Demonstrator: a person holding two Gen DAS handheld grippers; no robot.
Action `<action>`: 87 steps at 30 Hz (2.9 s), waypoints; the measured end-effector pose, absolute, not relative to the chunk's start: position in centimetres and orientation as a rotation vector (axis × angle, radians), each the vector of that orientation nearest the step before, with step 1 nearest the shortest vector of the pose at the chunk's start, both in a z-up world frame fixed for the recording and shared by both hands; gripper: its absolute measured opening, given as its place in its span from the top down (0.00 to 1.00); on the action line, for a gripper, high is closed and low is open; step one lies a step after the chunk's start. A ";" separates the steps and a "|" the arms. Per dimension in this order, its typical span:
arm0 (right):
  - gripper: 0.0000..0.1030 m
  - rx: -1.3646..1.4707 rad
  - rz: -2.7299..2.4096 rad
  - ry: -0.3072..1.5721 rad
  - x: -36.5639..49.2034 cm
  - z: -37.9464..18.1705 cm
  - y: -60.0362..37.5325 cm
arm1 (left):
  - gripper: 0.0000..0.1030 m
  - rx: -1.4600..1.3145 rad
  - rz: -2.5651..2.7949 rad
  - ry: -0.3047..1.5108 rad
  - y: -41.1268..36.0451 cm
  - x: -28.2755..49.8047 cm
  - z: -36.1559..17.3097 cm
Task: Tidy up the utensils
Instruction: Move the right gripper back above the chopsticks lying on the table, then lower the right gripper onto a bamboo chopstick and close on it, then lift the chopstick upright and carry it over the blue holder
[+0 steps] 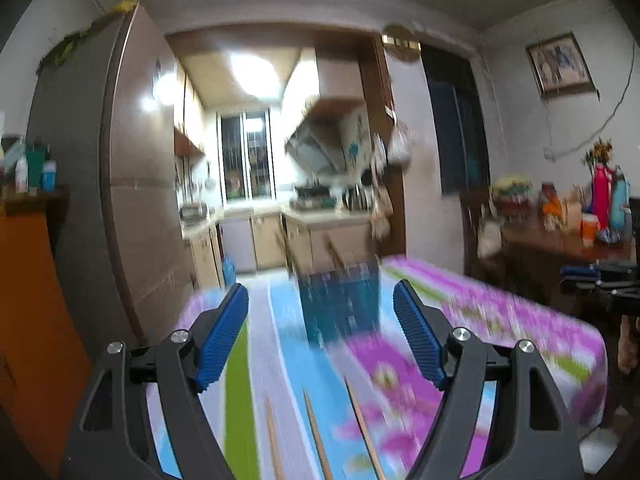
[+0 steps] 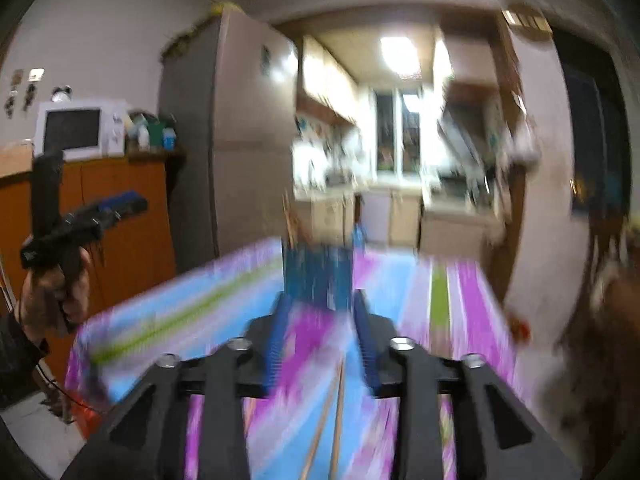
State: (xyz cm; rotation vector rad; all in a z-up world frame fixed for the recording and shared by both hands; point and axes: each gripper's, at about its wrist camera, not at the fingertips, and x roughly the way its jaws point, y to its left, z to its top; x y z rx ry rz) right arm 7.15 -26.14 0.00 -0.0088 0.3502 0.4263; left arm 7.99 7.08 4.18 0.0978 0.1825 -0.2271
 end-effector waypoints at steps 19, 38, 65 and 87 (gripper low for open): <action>0.83 -0.059 0.365 0.495 5.4 -11.5 -23.4 | 0.38 0.069 -0.209 0.461 6.0 5.7 -10.5; 0.88 -0.040 0.361 0.468 4.8 -11.7 -23.5 | 0.81 0.109 -0.239 0.480 3.8 5.9 -12.2; 0.92 -0.044 0.334 0.378 3.2 -8.9 -23.6 | 0.95 0.063 -0.212 0.362 4.0 4.0 -9.3; 0.93 -0.088 0.475 0.200 11.1 8.2 -22.5 | 0.95 0.085 -0.290 0.170 2.5 11.7 5.1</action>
